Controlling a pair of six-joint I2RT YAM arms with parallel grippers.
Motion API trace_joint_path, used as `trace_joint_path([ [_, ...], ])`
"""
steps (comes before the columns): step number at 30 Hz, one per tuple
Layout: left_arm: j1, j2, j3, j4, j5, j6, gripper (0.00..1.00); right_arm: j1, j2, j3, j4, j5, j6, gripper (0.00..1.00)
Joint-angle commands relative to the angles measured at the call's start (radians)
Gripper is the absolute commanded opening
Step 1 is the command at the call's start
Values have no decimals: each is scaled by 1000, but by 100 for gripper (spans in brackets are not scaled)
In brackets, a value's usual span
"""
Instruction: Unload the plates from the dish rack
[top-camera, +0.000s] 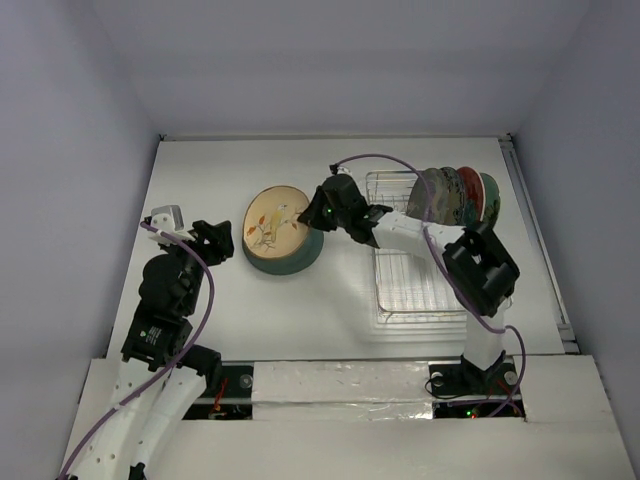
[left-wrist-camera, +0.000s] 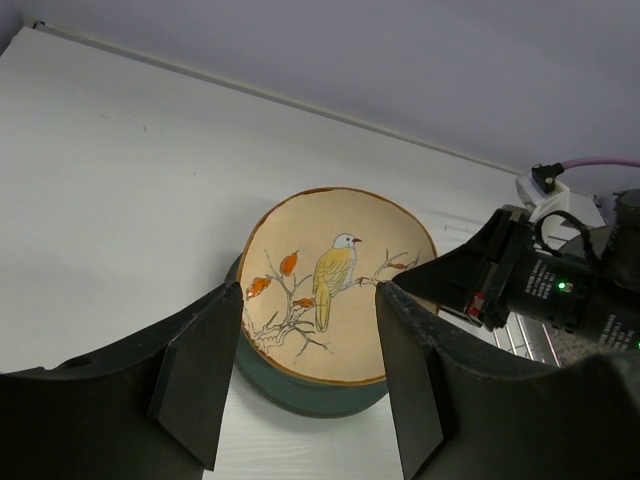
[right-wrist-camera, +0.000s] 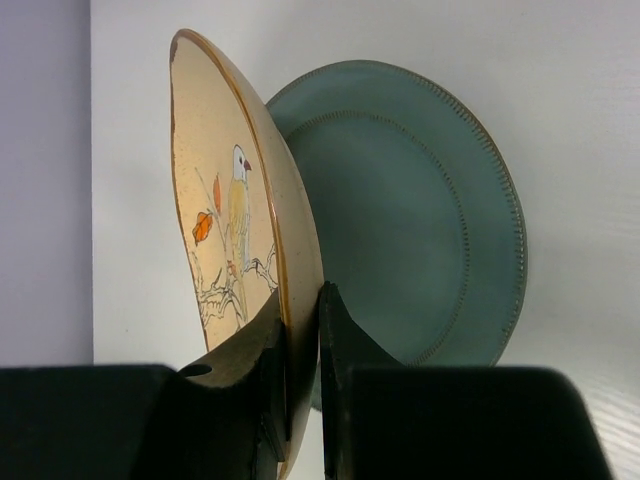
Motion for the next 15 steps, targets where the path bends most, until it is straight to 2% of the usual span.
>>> trace_joint_path([
  [1, -5, -9, -1, 29, 3, -1, 52, 0, 17, 0, 235, -38, 82, 0],
  [4, -5, -7, -1, 28, 3, -2, 52, 0, 43, -18, 251, -43, 94, 1],
  [8, -5, -9, -3, 29, 3, -1, 52, 0, 60, -38, 263, -46, 102, 8],
  [10, -5, -7, -3, 31, 3, -1, 52, 0, 66, -49, 263, -50, 105, 18],
  [11, -5, -7, -3, 31, 3, -1, 52, 0, 67, -54, 249, -49, 102, 26],
  [12, -5, -7, -3, 29, 3, -1, 52, 0, 70, -51, 231, -47, 93, 39],
  [14, -5, -7, -3, 31, 3, 1, 52, 0, 77, -44, 177, -43, 64, 51],
  [15, -5, -9, -3, 29, 3, -1, 52, 0, 75, -44, 163, -40, 55, 62],
])
